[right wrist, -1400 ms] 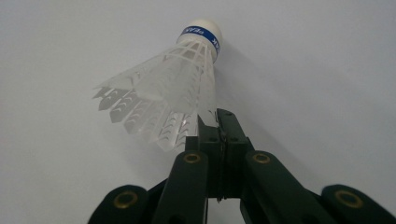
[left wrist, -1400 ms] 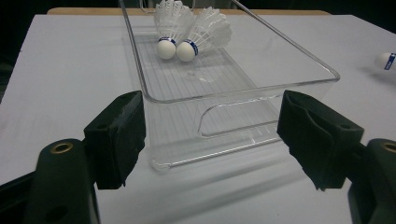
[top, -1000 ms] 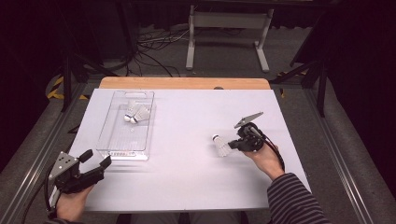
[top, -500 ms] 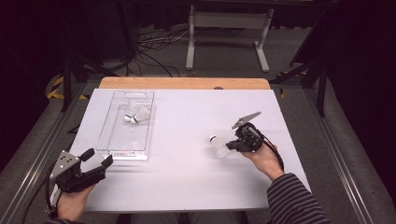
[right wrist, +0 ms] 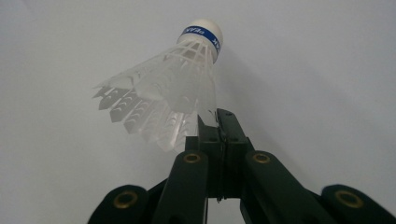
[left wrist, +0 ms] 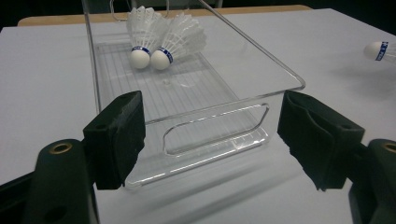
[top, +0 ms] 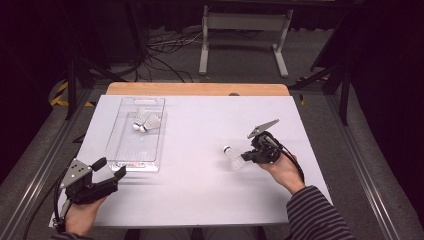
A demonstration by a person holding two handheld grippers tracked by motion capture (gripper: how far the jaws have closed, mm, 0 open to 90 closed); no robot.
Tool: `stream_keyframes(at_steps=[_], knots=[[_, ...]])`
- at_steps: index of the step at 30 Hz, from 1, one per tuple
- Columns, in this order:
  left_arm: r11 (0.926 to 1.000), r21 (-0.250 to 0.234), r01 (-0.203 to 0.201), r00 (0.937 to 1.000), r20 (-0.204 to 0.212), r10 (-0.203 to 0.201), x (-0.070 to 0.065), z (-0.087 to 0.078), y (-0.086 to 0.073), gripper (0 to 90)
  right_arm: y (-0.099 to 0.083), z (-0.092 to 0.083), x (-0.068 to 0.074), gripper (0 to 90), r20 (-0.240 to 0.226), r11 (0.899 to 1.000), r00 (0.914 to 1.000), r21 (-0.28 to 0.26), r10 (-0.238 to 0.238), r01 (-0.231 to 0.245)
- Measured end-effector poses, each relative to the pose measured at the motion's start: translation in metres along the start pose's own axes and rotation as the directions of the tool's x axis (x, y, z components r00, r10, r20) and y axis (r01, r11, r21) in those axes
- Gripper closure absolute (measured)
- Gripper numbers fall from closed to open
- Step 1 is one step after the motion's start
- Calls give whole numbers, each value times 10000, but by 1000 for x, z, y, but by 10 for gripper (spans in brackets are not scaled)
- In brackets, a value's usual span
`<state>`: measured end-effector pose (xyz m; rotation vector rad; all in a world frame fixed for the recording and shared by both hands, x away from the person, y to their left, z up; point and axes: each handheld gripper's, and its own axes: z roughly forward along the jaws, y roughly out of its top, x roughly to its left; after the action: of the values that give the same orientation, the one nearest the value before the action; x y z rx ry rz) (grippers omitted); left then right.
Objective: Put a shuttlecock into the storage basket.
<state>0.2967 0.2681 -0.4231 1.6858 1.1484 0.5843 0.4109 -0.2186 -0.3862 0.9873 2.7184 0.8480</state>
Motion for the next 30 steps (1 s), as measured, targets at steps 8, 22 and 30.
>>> stream_keyframes(at_steps=[8,22,30], knots=[[9998,63,-204,9995,228,202,-7,5,4,241,3,1,2,899,-73,9999,9999,79,-115,116],[9991,170,-391,9973,634,379,-17,13,10,241,6,2,6,900,-88,9993,9996,243,-274,276],[9987,201,-478,9951,877,459,-23,20,14,241,7,2,6,900,-123,9993,9995,252,-282,285]])
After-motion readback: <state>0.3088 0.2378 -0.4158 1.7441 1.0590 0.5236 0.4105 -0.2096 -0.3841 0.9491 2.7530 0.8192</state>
